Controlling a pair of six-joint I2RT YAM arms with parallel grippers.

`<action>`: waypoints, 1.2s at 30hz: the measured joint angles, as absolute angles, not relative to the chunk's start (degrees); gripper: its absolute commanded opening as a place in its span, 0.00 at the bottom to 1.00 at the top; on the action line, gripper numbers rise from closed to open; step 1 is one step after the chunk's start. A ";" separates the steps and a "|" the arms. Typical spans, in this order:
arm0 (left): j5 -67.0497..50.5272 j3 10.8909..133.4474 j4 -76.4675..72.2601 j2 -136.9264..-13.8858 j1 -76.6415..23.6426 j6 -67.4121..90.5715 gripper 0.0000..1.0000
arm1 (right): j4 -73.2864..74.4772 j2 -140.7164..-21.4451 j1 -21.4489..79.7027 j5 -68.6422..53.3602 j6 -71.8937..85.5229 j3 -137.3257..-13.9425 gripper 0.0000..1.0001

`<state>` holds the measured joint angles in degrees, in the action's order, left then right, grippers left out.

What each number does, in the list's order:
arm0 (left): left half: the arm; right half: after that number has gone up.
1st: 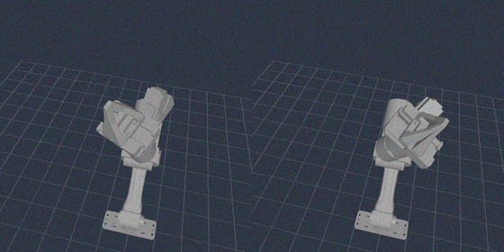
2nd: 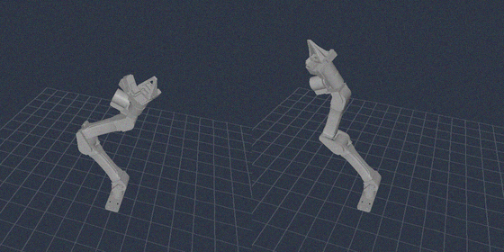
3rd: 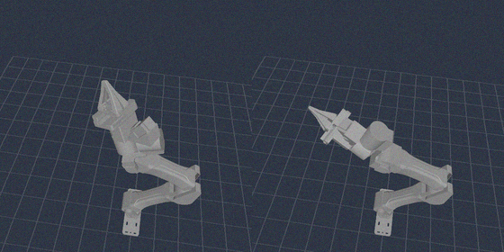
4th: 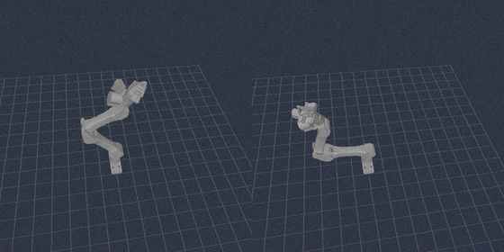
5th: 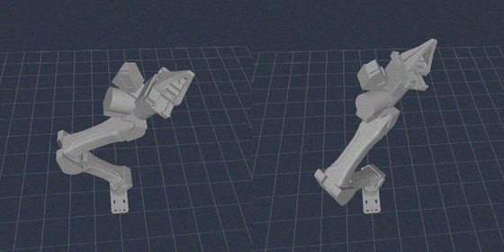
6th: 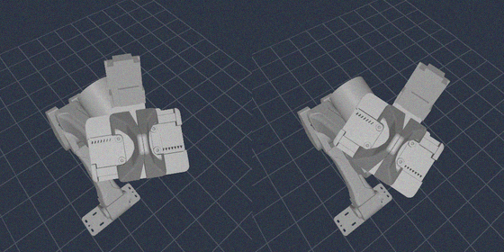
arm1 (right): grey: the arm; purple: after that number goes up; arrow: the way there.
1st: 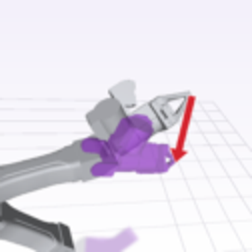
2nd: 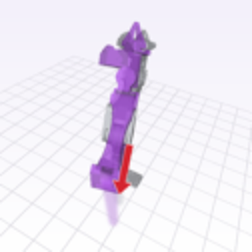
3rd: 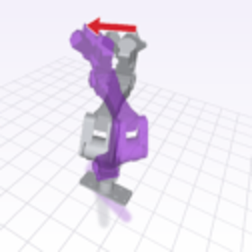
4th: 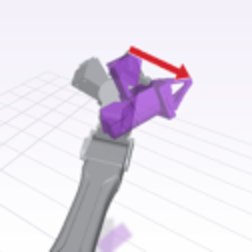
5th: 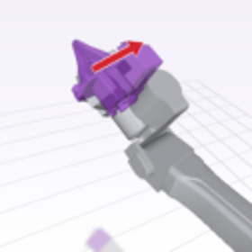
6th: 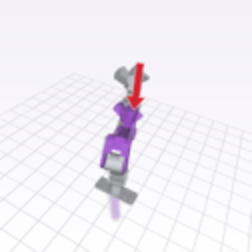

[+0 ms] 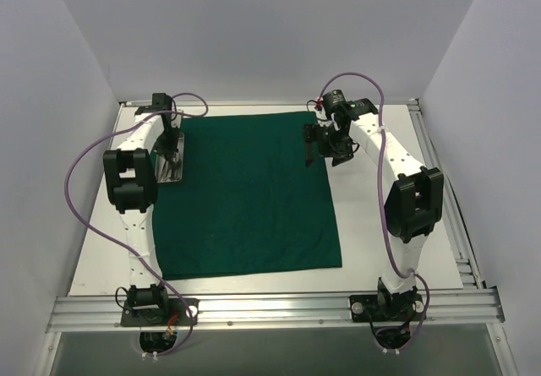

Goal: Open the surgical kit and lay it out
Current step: Pick up the medical item from the container.

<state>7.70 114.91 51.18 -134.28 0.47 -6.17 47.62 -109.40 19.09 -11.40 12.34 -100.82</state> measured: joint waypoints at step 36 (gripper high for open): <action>-11.42 89.97 41.47 -102.50 2.63 27.20 0.02 | 46.06 -109.21 26.44 -12.51 13.56 -104.25 0.81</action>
